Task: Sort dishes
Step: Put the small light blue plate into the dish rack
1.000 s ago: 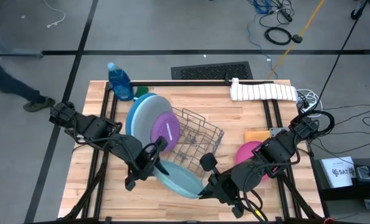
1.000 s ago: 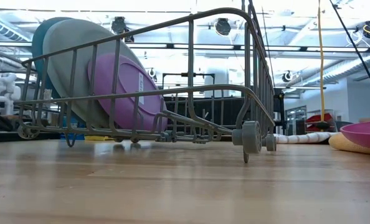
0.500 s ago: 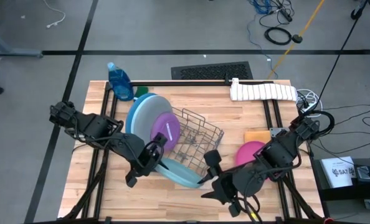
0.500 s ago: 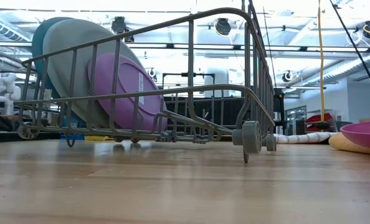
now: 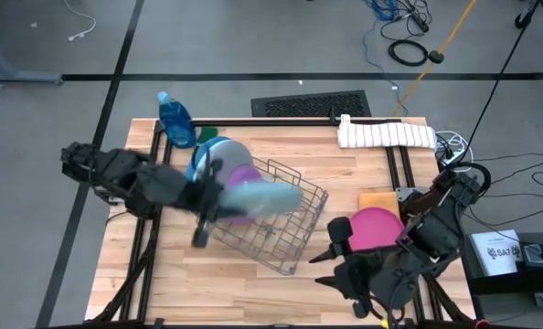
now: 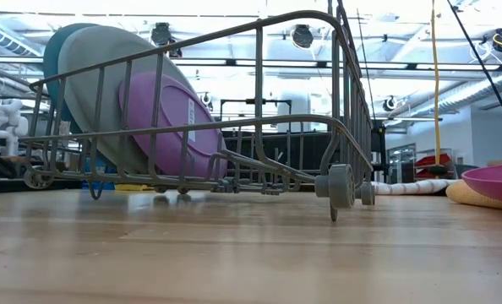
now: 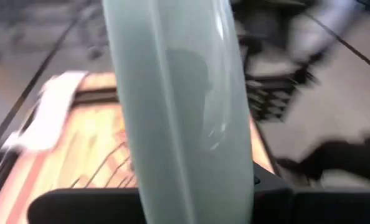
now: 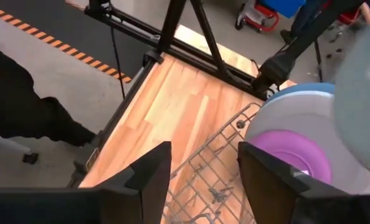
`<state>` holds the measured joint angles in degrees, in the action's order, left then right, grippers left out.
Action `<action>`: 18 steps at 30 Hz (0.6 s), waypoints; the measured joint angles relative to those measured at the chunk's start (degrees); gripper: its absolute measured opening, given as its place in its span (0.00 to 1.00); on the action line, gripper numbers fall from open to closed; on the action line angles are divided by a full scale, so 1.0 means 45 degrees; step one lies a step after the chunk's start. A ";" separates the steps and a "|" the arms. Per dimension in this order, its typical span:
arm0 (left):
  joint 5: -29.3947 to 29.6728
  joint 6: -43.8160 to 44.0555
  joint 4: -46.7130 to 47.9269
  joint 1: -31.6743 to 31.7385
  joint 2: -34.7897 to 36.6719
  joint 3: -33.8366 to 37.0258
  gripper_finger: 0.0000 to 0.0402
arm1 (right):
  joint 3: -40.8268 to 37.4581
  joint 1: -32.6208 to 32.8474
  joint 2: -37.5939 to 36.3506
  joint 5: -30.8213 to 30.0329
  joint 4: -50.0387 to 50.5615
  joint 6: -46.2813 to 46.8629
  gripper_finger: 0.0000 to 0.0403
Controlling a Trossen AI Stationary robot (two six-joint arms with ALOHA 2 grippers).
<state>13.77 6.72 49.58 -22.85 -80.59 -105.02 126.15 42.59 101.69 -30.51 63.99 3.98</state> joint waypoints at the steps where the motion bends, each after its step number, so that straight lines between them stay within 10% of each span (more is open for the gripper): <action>1: 0.0124 0.0577 0.0135 0.0317 0.0009 -0.0013 0.08 | 0.0000 0.0051 0.0000 -0.0118 -0.0009 -0.0005 0.44; 18: -0.2223 0.6684 0.3955 0.4121 -0.2310 0.0094 0.08 | 0.0000 0.1072 0.0968 -0.0908 -0.0218 -0.0456 0.44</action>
<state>3.77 36.80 67.38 -4.31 -90.98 -104.60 126.15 47.42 106.05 -34.60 63.01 1.93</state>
